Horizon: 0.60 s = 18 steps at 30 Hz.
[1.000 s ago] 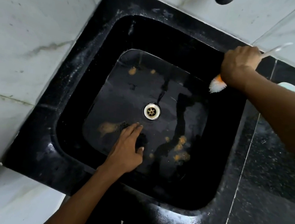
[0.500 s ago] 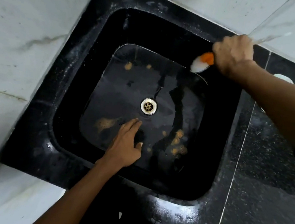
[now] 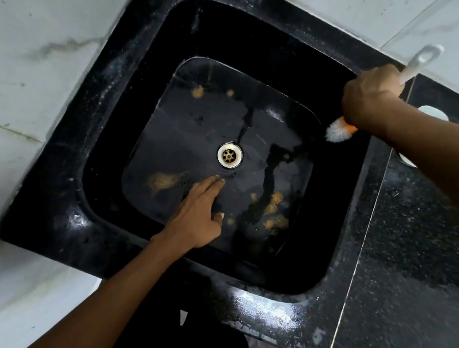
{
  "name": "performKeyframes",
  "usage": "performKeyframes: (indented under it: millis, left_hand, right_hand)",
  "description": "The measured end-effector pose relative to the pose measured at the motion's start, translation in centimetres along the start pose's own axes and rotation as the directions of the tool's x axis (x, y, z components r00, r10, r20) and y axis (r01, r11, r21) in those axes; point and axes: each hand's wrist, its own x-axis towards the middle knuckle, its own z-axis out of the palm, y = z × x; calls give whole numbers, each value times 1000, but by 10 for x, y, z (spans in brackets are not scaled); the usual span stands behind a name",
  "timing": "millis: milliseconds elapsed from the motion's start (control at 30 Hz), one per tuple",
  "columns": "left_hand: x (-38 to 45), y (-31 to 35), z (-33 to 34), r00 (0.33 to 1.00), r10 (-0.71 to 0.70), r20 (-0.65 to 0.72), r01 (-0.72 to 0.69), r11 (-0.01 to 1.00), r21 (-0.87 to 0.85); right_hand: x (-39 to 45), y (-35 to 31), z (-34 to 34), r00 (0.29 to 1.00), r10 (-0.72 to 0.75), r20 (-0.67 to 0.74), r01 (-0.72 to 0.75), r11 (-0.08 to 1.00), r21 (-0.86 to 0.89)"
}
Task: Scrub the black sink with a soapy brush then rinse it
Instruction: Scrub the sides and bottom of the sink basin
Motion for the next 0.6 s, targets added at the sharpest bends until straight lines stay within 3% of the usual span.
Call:
performKeyframes:
  millis: [133, 233, 300, 333, 367, 500, 533, 600]
  left_hand:
    - [0, 0, 0, 1000, 11, 15, -11, 1000, 12]
    - [-1, -2, -1, 1000, 9, 6, -9, 1000, -9]
    - [-1, -1, -2, 1000, 13, -4, -14, 1000, -26]
    - [-2, 0, -2, 1000, 16, -5, -17, 999, -32]
    - [-2, 1, -3, 1000, 19, -5, -19, 999, -37]
    - [-6, 3, -4, 999, 3, 38, -1, 999, -37]
    - [-5, 3, -5, 999, -1, 42, 2, 1000, -29]
    - [-5, 3, -5, 998, -15, 56, 17, 1000, -23]
  right_hand:
    - [-23, 4, -21, 1000, -18, -25, 16, 998, -68]
    - [-60, -15, -2, 932, -361, -41, 347, 918, -194]
    - [-98, -38, 7, 809, -581, 92, 583, 771, -257]
    - [-109, -45, 7, 774, -617, 145, 632, 733, -252]
    - [-110, -46, 7, 771, -623, 134, 633, 727, -265]
    - [-84, -19, 6, 928, -370, 48, 370, 893, -255]
    - [-85, -19, 8, 933, -357, 42, 355, 899, -258]
    - [-107, -39, 9, 878, -466, 109, 478, 853, -209]
